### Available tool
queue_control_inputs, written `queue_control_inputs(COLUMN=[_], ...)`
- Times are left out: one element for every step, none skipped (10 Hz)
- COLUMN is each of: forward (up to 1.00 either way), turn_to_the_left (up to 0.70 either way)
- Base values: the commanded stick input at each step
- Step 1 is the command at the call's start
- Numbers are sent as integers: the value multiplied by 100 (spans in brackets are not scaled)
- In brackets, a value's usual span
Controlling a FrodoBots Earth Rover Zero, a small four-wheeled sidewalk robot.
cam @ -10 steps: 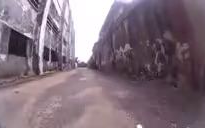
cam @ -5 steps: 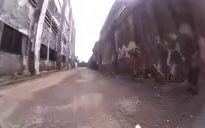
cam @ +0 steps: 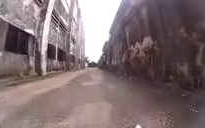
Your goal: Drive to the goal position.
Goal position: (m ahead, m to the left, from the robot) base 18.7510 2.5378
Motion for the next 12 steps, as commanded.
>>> queue_control_inputs(forward=[100, 100, 100, 100, 100, 100, 100, 100, 100, 100, 100, 100], turn_to_the_left=[2, 2, 18, 41, 21, 2, 2, 2, 2, 2, 2, 2])
